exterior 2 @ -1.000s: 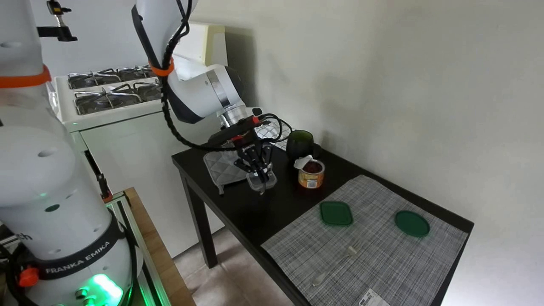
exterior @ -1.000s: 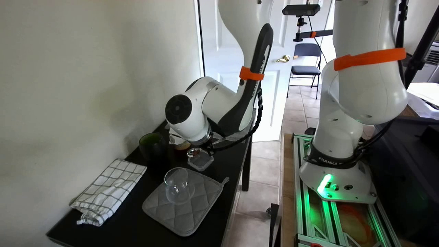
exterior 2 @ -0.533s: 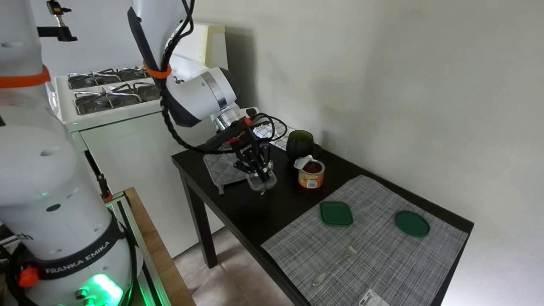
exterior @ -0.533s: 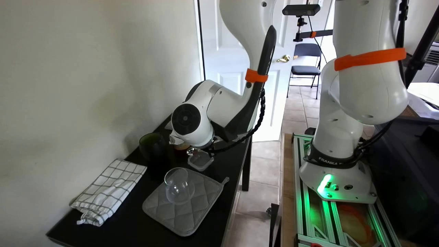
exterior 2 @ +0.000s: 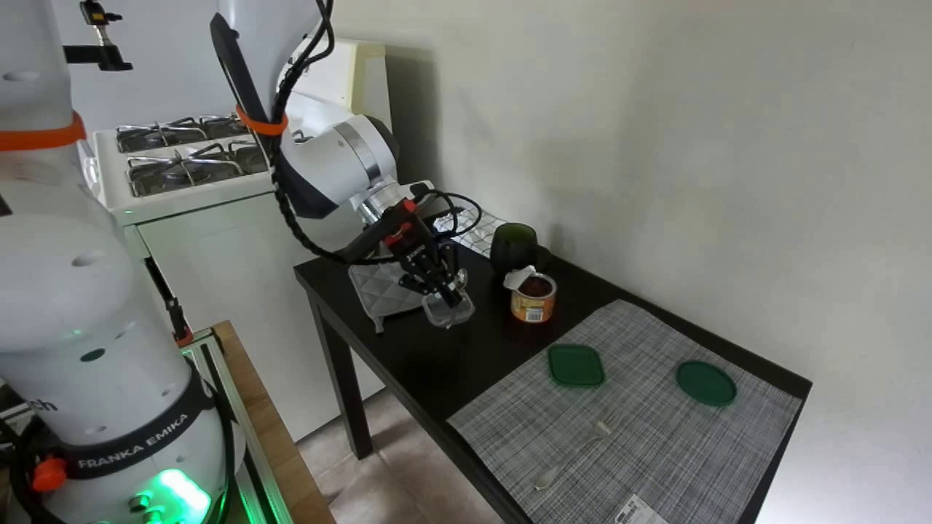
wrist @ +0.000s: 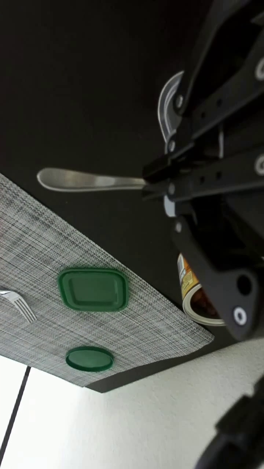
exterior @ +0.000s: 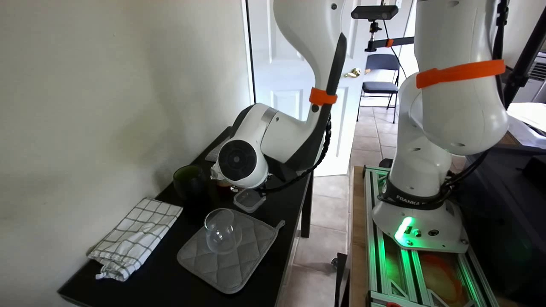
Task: Put some brown objects on the spoon, then put them in the bowl
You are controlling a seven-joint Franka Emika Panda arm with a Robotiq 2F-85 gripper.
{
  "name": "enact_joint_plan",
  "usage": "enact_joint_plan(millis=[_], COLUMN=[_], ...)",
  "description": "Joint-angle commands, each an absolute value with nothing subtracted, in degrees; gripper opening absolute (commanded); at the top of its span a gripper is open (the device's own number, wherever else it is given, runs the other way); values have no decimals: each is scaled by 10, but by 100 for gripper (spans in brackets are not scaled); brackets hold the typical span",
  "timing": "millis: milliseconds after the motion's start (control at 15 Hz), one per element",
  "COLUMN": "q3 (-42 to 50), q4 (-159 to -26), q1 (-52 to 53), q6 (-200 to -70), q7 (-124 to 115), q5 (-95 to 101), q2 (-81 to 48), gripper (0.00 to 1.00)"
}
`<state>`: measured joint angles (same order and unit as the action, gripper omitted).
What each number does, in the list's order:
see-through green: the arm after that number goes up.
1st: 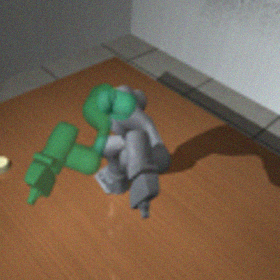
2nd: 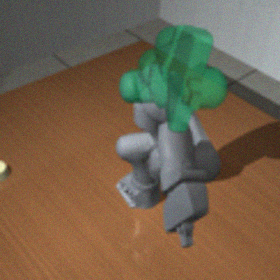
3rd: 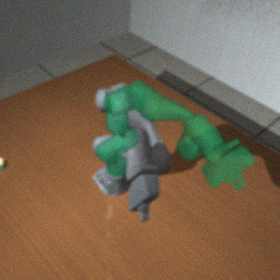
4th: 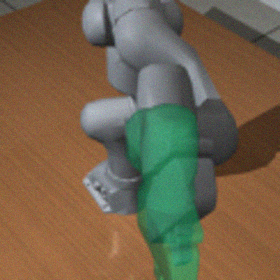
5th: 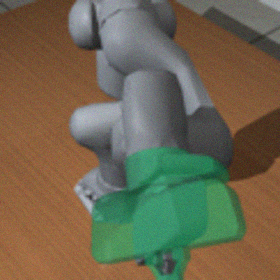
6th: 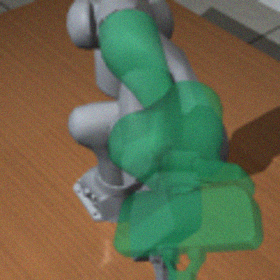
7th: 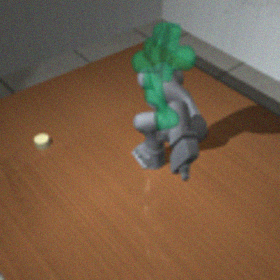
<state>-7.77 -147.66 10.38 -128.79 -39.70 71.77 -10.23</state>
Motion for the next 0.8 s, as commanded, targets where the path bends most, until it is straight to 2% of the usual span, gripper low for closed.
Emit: enact_joint_plan(millis=[0,733], q3=[-89,-110], q4=[-1489,-1495], q1=[115,120], q6=[-1264,-1203], q7=[-453,-530], q5=[753,789], q2=[-98,-103], gripper=[2,2])
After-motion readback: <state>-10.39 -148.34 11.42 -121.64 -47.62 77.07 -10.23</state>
